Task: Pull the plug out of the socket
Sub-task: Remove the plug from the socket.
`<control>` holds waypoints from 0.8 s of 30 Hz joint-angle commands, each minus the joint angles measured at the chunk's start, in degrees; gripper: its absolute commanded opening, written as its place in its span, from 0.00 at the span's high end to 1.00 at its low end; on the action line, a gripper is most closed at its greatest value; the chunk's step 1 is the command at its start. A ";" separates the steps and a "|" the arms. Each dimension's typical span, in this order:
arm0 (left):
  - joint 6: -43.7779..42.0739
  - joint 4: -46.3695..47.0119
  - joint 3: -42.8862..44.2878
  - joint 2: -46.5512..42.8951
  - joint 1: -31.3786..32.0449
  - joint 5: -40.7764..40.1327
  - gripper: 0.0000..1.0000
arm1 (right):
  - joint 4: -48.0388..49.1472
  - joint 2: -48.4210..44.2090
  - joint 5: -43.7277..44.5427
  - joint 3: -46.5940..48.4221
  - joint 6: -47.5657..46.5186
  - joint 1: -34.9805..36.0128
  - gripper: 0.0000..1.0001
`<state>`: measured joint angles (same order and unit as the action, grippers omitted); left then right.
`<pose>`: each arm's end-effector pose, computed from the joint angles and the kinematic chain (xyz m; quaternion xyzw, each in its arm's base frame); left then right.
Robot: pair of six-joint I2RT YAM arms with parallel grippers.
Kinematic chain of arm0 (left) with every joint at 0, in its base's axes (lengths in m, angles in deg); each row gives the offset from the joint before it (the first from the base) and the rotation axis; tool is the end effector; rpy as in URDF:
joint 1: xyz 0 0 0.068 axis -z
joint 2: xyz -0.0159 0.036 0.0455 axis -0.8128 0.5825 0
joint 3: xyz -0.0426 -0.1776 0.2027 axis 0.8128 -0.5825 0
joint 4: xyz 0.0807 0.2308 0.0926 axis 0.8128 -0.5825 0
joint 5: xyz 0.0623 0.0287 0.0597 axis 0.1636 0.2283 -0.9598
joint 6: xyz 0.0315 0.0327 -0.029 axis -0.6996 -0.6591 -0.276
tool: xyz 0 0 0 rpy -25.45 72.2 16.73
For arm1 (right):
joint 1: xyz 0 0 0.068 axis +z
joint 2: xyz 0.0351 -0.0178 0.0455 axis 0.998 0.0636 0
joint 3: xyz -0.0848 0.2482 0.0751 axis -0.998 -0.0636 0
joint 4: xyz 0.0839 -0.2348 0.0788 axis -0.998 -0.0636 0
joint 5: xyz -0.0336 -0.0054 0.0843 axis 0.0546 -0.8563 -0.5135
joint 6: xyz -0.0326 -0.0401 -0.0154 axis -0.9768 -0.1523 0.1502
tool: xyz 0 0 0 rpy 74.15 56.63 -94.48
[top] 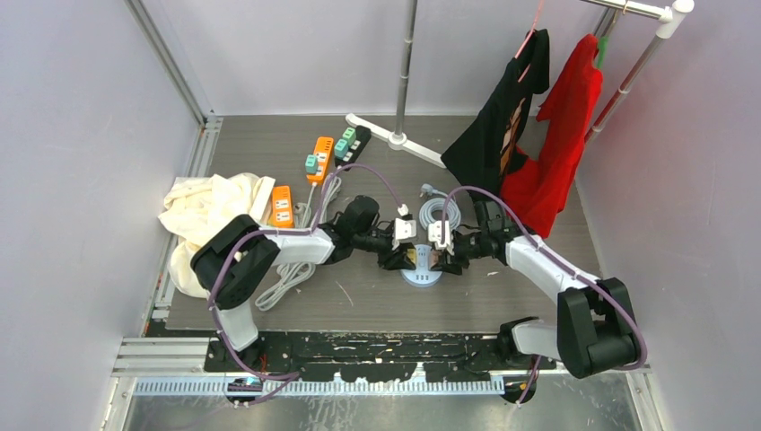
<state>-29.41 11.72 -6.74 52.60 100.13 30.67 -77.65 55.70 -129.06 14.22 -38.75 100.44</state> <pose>0.2369 -0.2769 0.1642 0.5800 0.5990 -0.4071 0.3730 0.2066 0.0796 0.1809 -0.6427 0.6085 0.2613 0.3853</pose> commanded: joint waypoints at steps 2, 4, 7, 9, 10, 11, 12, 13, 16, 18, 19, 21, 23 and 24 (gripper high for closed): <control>-0.47 -7.51 -1.85 2.93 0.02 -3.56 1.00 | -11.04 -4.17 -1.89 0.06 -10.40 1.48 0.99; -0.44 -8.03 -1.74 3.15 -0.03 -3.53 1.00 | -8.50 -4.27 -2.03 -0.76 -8.68 4.44 0.99; 0.25 -8.45 -1.32 3.86 0.05 -3.20 1.00 | 3.20 -3.47 -2.97 -0.98 3.15 7.25 0.99; 0.79 -9.08 -1.15 4.30 0.25 -3.19 1.00 | 9.68 -2.66 -2.05 -0.51 9.50 7.44 0.99; 1.06 -9.24 -1.30 4.41 0.43 -3.23 1.00 | 10.08 -2.58 -1.67 -0.12 9.79 7.07 0.99; 1.32 -9.19 -1.49 4.40 0.55 -3.27 1.00 | 9.31 -2.49 -1.66 0.36 9.14 6.12 0.99; 1.52 -9.10 -1.58 4.45 0.71 -3.25 1.00 | 8.25 -2.52 -1.69 0.83 8.29 5.06 0.99; 1.68 -9.17 -1.55 4.51 0.80 -3.19 1.00 | 7.47 -2.57 -1.86 1.04 7.73 3.67 0.99; 1.44 -10.17 -1.38 4.85 0.80 -3.27 1.00 | 3.13 -3.35 -2.18 1.02 3.70 -0.47 0.99; 1.28 -10.40 -1.48 5.16 0.75 -3.15 1.00 | -5.89 -4.27 -1.11 1.17 -6.27 -1.46 0.99; 1.30 -10.33 -1.52 5.39 0.77 -3.05 1.00 | -9.17 -4.70 -1.04 1.03 -9.43 -1.28 0.99; 1.32 -10.24 -1.31 5.75 0.78 -2.79 1.00 | -13.38 -4.77 -1.21 0.67 -12.15 1.22 0.99; 1.21 -10.70 -0.71 5.94 0.74 -2.61 1.00 | -8.90 -5.28 -1.80 -0.80 -7.61 5.00 0.99; 0.86 -11.44 -0.11 6.05 0.76 -2.51 1.00 | -4.80 -5.29 -2.31 -1.32 -3.38 6.11 0.99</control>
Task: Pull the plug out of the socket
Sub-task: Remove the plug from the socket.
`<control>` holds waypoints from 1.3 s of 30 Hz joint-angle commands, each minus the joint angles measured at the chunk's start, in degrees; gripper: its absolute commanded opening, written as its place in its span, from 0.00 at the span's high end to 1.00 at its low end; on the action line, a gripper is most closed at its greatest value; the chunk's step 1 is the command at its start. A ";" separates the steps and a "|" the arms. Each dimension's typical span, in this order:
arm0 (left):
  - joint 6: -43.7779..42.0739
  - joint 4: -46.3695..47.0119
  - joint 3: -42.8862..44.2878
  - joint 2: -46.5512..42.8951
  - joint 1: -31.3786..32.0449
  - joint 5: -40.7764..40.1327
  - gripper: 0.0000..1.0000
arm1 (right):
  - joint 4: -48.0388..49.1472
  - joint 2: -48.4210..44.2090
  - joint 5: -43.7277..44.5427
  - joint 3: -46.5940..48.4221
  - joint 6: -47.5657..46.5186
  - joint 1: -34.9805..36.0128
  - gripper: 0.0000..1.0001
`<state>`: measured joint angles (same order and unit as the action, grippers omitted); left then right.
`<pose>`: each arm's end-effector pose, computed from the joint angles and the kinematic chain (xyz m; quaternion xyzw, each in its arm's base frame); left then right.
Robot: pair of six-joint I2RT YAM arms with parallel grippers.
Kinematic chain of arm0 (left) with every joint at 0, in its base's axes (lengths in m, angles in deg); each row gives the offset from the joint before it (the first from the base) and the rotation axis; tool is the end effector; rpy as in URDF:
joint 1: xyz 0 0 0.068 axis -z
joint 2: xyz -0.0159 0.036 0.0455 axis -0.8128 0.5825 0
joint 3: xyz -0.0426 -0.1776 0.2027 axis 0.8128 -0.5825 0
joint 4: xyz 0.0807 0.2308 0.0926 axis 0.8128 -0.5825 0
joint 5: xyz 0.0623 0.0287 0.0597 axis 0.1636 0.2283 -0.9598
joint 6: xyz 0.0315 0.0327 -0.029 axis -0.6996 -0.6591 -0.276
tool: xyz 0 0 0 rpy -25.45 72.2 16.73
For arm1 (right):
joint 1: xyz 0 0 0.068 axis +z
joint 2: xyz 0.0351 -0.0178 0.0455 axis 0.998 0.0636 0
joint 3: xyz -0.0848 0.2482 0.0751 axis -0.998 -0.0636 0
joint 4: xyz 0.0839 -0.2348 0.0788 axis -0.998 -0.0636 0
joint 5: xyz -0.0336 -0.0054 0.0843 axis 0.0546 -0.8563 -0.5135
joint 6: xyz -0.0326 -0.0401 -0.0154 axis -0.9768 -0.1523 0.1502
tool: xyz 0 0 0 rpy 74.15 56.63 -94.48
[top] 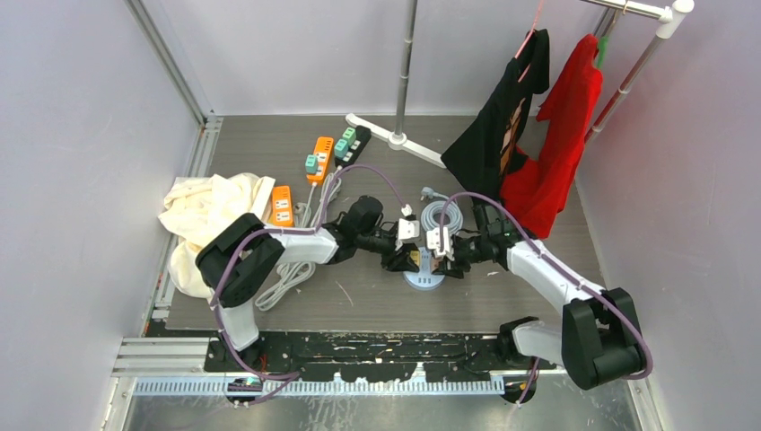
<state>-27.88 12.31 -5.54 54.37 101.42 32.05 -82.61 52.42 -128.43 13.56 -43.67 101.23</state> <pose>0.2342 -0.2869 0.1606 0.5814 0.5940 -0.4250 0.3584 0.1927 0.0788 0.1844 -0.6699 0.5871 0.2528 0.3777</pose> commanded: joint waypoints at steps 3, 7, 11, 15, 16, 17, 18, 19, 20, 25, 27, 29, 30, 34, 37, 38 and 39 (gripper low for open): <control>-1.11 -13.86 -0.52 4.55 -0.56 -3.41 1.00 | 13.73 -0.56 -4.04 -0.24 16.84 5.69 0.99; -0.96 -14.00 -0.75 4.71 -0.61 -3.13 1.00 | 13.50 0.61 -4.55 2.43 18.27 3.44 0.99; -1.22 -15.25 0.00 5.51 -0.81 -2.20 1.00 | 11.08 -0.40 -5.27 2.03 17.35 -1.57 0.99; -1.30 -15.60 0.27 6.12 -0.79 -1.88 1.00 | 0.99 -2.63 -5.57 1.30 8.68 -1.18 0.99; -1.43 -15.79 0.30 6.18 -0.87 -1.96 1.00 | 0.48 -3.09 -5.57 0.60 8.29 0.00 0.99; -1.66 -16.01 0.33 6.13 -0.92 -1.97 1.00 | 0.70 -3.41 -5.61 -0.04 8.30 1.19 0.99; -1.76 -16.19 0.47 6.17 -1.05 -1.99 1.00 | 1.85 -3.58 -5.77 -0.43 9.36 2.04 0.99; -1.85 -16.34 0.50 6.22 -1.01 -2.07 1.00 | 4.02 -3.57 -5.84 -0.69 11.27 2.73 0.99; -1.88 -16.48 0.67 6.34 -1.05 -2.08 1.00 | 7.27 -3.33 -6.19 -0.83 14.69 2.89 0.99; -1.06 -16.72 1.04 6.79 -1.04 -2.60 1.00 | 16.57 -1.37 -5.67 1.74 24.59 2.80 0.99; -0.84 -16.79 1.15 6.81 -1.08 -2.85 1.00 | 16.95 -0.89 -4.70 2.26 24.75 2.46 0.99; -0.73 -17.12 1.35 7.04 -1.08 -2.89 1.00 | 16.35 -1.04 -4.19 1.88 23.71 0.87 0.99; -0.74 -17.41 1.55 7.16 -1.00 -2.89 1.00 | 14.83 -1.21 -4.22 1.73 22.61 -0.26 0.99; -0.74 -17.57 1.73 7.49 -1.04 -2.90 1.00 | 6.26 -3.07 -3.47 1.10 14.73 -2.62 0.99; -0.73 -18.12 2.32 7.97 -1.04 -2.95 1.00 | 1.36 -4.19 -3.12 -0.04 9.27 -2.01 0.99; -0.86 -18.38 2.66 8.30 -1.03 -3.03 1.00 | 1.06 -4.50 -3.04 -0.52 8.56 -0.83 0.99; -0.90 -18.69 3.01 8.50 -1.03 -3.15 1.00 | 1.76 -4.85 -3.15 -1.15 8.70 0.63 0.99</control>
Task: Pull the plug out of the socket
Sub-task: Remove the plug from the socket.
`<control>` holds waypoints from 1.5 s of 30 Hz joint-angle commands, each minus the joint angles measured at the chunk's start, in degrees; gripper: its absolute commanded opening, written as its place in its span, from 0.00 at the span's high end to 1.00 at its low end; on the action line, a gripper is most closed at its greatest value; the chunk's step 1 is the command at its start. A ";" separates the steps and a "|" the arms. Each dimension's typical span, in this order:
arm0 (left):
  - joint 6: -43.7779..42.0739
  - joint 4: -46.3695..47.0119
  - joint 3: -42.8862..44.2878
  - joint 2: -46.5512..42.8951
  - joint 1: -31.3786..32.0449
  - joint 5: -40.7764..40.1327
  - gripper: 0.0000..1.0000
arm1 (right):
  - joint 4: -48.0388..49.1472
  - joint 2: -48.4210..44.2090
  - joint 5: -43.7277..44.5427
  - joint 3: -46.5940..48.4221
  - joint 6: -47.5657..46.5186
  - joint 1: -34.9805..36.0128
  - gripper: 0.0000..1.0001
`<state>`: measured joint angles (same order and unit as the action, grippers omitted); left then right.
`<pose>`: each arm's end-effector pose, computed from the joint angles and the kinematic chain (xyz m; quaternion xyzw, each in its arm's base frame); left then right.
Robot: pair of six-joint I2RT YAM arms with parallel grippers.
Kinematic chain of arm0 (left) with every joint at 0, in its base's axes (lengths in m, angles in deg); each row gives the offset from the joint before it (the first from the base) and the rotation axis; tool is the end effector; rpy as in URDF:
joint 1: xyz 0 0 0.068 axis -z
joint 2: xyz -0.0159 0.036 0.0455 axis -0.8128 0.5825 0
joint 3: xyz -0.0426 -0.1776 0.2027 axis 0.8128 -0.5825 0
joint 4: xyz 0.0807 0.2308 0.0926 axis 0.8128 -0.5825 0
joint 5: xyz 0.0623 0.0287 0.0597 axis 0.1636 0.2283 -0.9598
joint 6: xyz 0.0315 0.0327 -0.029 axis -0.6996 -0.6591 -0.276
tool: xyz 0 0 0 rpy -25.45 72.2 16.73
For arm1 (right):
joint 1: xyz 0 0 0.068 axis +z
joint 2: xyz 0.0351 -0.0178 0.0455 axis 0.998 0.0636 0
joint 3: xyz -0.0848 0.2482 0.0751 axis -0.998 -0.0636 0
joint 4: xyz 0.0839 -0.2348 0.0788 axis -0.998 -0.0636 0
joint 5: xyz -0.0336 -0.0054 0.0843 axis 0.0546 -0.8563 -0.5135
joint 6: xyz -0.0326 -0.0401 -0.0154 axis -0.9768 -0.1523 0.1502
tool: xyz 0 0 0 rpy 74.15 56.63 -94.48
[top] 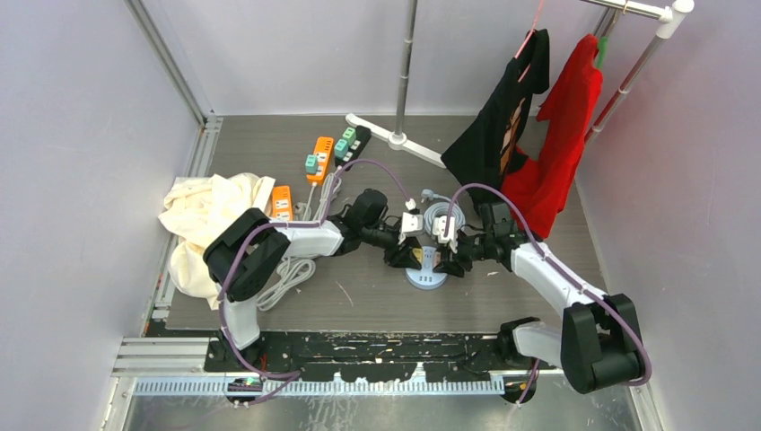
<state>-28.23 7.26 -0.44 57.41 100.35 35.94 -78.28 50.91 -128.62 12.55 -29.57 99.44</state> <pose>0.2485 -0.2943 0.1605 0.5832 0.5945 -0.4451 0.3292 0.1964 0.0732 0.1881 -0.5904 0.6556 0.2756 0.3817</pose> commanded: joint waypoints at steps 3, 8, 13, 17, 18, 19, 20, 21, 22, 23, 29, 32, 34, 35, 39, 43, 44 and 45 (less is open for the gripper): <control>-0.65 -14.72 -1.13 6.12 0.04 -7.22 1.00 | 4.92 -2.70 -4.22 -1.03 2.22 5.48 0.99; 0.57 -14.65 -1.25 6.69 0.03 -7.47 1.00 | 13.77 -0.27 -3.78 1.14 10.73 5.22 0.99; 1.36 -14.03 -2.00 6.51 0.02 -7.77 1.00 | 14.91 0.13 -3.99 1.62 12.67 0.42 0.99; 1.38 -14.07 -2.17 6.66 -0.01 -8.14 1.00 | 6.74 -1.81 -3.40 0.49 5.94 -4.34 0.99; 1.25 -14.16 -2.14 6.69 -0.01 -8.14 1.00 | 3.45 -2.48 -3.18 0.30 3.17 -4.69 0.99; 1.11 -14.25 -2.20 6.69 0.07 -8.14 1.00 | 0.19 -3.04 -3.00 -0.10 -0.88 -4.66 0.99; 0.92 -14.41 -2.09 6.70 0.00 -8.15 1.00 | -1.71 -3.50 -2.90 -0.60 -3.19 -4.34 0.99; 0.74 -14.73 -1.93 6.81 -0.01 -8.20 1.00 | -3.02 -3.83 -2.72 -1.09 -4.91 -3.70 0.99; 0.53 -15.22 -1.64 6.95 0.05 -8.22 1.00 | -3.20 -4.27 -2.40 -1.80 -6.31 -2.98 0.99; 0.43 -15.57 -1.41 7.03 0.02 -8.26 1.00 | -2.54 -4.56 -2.36 -2.52 -6.24 -1.97 0.99; 0.40 -16.74 -0.43 8.10 -0.01 -8.53 1.00 | 7.77 -2.46 -3.14 -0.83 2.70 4.33 0.99; 0.81 -16.93 -0.66 7.86 0.07 -8.71 1.00 | 15.65 -0.71 -3.46 1.23 10.80 4.06 0.99; 1.13 -16.85 -1.08 7.83 0.11 -8.90 1.00 | 15.61 -0.08 -3.31 2.62 10.58 2.04 0.99; 1.19 -16.80 -1.27 7.77 0.19 -9.00 1.00 | 15.32 0.10 -3.32 2.84 10.16 0.42 0.99; 1.35 -16.58 -2.01 7.40 0.18 -9.32 1.00 | 7.84 -1.07 -3.48 2.66 3.46 -5.95 0.99; 0.78 -18.07 -1.34 7.35 0.20 -9.55 1.00 | -3.23 -3.80 -1.95 -0.07 -7.77 -6.03 0.99; 0.62 -18.42 -1.19 7.27 0.17 -9.77 1.00 | -4.71 -4.50 -1.64 -0.73 -9.04 -5.89 0.99; 0.63 -18.50 -1.22 7.08 0.23 -9.91 1.00 | -5.91 -5.05 -1.54 -1.28 -9.98 -5.50 0.99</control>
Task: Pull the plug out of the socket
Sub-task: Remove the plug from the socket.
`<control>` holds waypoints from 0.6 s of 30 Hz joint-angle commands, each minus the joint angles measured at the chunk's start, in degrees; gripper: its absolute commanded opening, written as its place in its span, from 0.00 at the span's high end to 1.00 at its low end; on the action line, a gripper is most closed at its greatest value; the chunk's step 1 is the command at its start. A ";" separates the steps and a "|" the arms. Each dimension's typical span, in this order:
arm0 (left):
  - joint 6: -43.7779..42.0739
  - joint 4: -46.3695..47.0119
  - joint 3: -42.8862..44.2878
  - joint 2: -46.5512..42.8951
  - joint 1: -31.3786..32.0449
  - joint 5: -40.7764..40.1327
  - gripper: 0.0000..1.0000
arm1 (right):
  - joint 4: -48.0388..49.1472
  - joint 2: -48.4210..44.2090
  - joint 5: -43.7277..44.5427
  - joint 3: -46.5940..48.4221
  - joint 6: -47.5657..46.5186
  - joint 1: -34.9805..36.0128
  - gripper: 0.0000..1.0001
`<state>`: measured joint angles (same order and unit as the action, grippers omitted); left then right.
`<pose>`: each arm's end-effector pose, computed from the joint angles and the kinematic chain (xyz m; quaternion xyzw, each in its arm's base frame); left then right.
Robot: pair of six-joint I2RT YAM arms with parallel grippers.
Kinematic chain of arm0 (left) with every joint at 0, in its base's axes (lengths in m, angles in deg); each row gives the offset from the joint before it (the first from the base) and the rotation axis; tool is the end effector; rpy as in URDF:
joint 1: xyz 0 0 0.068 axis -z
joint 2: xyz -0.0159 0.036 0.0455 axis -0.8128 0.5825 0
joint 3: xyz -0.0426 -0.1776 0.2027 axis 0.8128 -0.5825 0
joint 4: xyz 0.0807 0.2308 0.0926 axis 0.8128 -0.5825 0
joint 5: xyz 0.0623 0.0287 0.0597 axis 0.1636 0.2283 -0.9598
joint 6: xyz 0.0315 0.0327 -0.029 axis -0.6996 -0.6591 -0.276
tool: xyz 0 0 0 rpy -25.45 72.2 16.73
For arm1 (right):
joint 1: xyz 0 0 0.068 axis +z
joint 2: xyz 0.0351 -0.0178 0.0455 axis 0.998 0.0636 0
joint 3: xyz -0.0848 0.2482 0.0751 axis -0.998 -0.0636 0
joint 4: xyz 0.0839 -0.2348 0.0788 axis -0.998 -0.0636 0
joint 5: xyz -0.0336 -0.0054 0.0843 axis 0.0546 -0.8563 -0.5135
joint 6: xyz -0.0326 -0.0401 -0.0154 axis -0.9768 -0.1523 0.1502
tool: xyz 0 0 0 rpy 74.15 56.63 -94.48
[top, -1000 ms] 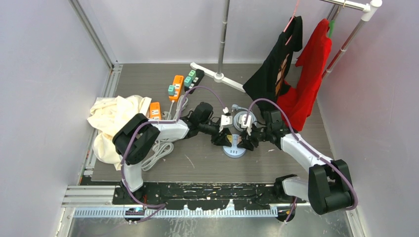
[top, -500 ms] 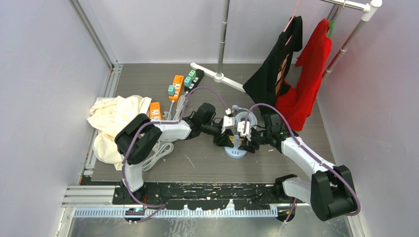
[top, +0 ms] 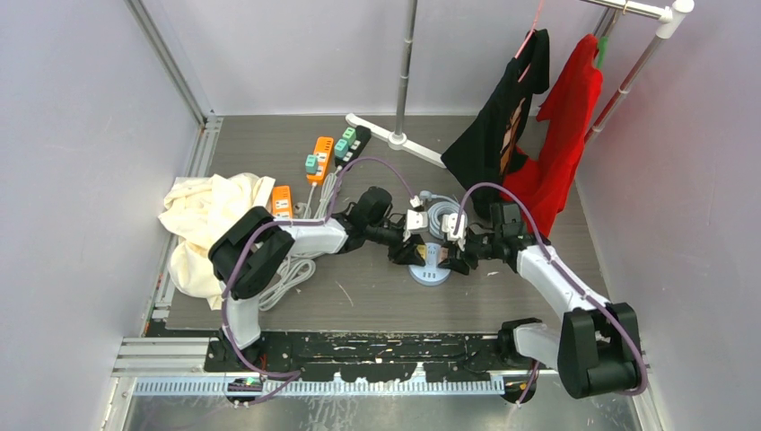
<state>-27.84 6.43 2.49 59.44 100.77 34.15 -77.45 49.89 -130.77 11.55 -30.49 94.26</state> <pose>0.2551 -0.3042 0.1604 0.5805 0.6021 -0.4358 0.3325 0.1985 0.0555 0.1880 -0.5672 0.6649 0.2672 0.4060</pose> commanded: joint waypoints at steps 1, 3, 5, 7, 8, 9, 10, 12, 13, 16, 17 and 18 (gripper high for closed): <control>0.27 -17.68 -4.13 4.97 -0.20 -8.19 1.00 | -7.39 -4.32 0.40 -0.41 -9.30 0.19 0.99; 0.49 -17.69 -3.94 4.96 -0.17 -8.31 1.00 | -6.01 -4.44 -1.08 -0.35 -6.56 2.18 0.99; 0.62 -18.04 -3.45 5.07 -0.22 -8.43 1.00 | -0.34 -4.18 -2.72 -0.42 -0.15 5.16 0.99; 0.98 -18.40 -2.98 5.03 -0.23 -8.60 1.00 | 7.51 -3.24 -4.33 0.00 9.34 6.54 0.99; 1.50 -18.35 -2.82 4.82 -0.20 -8.71 1.00 | 9.94 -2.88 -4.56 0.64 13.04 6.54 0.99; 2.29 -17.96 -2.71 4.52 -0.19 -8.79 1.00 | 10.93 -2.65 -4.57 1.60 15.55 6.12 0.99; 3.49 -17.30 -2.53 4.07 -0.06 -9.13 0.97 | 9.67 -2.67 -4.68 2.77 16.03 5.03 0.99; 5.89 -16.34 -1.85 3.11 0.44 -11.29 0.85 | 5.28 -2.88 -4.78 4.65 15.36 3.04 0.99; 6.31 -16.13 -1.59 2.40 0.86 -12.69 0.78 | 2.69 -3.37 -4.07 5.32 15.01 2.15 0.99; 8.11 -14.11 -1.97 -0.40 1.17 -14.97 0.60 | -7.25 -5.37 -3.09 6.05 10.67 -0.81 0.99; 8.49 -13.34 -2.28 -1.49 1.14 -15.52 0.55 | -10.39 -6.06 -2.67 6.26 9.79 -1.76 0.99; 8.79 -12.55 -2.59 -2.46 1.15 -15.95 0.51 | -13.09 -6.84 -2.27 6.39 9.46 -2.67 0.99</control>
<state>-23.49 4.02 3.36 58.06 102.32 28.14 -78.87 46.63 -132.89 15.35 -19.15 94.45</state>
